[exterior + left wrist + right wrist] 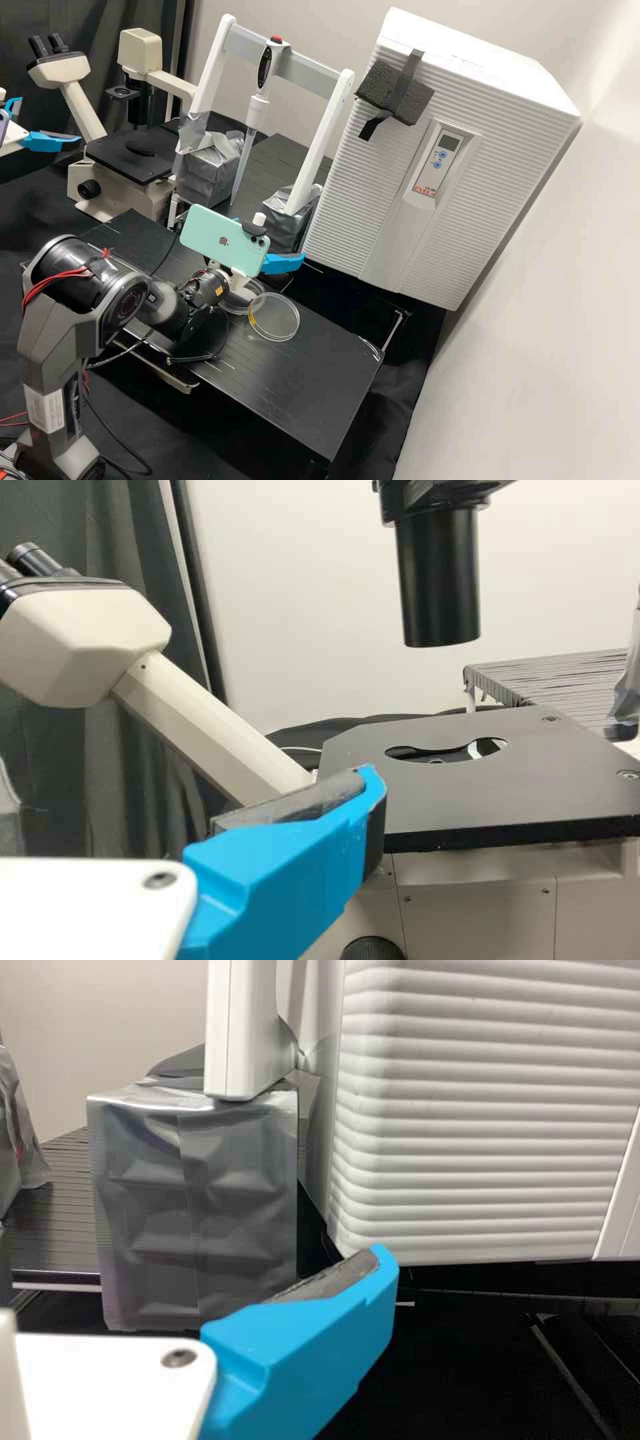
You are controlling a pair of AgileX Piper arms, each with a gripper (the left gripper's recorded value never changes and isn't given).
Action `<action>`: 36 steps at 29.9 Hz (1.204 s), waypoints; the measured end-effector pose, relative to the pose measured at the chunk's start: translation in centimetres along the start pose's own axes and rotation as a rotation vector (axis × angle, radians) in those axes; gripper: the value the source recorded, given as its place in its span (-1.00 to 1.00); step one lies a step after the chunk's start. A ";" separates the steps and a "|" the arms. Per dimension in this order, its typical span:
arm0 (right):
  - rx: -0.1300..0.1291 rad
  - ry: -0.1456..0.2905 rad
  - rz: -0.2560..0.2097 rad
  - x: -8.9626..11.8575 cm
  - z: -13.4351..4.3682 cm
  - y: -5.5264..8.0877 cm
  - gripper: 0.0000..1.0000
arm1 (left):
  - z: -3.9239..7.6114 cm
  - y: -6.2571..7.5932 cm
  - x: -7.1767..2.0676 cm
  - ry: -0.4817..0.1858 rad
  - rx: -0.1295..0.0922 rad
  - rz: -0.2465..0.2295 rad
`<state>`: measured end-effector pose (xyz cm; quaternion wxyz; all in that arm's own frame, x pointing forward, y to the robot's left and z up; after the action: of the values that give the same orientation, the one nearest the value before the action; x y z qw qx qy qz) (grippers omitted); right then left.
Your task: Use the pipette
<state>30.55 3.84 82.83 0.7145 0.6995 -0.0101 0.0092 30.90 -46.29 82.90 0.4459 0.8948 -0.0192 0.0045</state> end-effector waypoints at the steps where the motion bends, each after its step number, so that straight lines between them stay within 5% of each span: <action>1: 0.000 0.000 0.000 0.0 0.0 0.0 1.00 | 0.0 0.0 0.00 0.000 0.000 0.000; 12: 0.000 0.000 0.000 0.0 0.0 0.0 1.00 | 0.3 0.6 -0.18 -0.014 -0.009 0.017; 17: 0.000 0.000 0.000 0.0 0.0 0.0 1.00 | 1.8 2.7 -1.07 -0.114 -0.071 0.077; 23: 0.000 0.000 0.000 0.0 0.0 0.0 1.00 | 3.5 4.6 -2.16 -0.218 -0.107 0.125; 36: 0.000 0.000 0.000 0.0 0.0 0.0 1.00 | 7.3 6.3 -3.15 -0.387 -0.116 0.164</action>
<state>30.55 3.84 82.83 0.7145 0.6995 -0.0101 0.0092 27.44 -55.87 83.45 0.4829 0.8473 -0.1772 -0.1322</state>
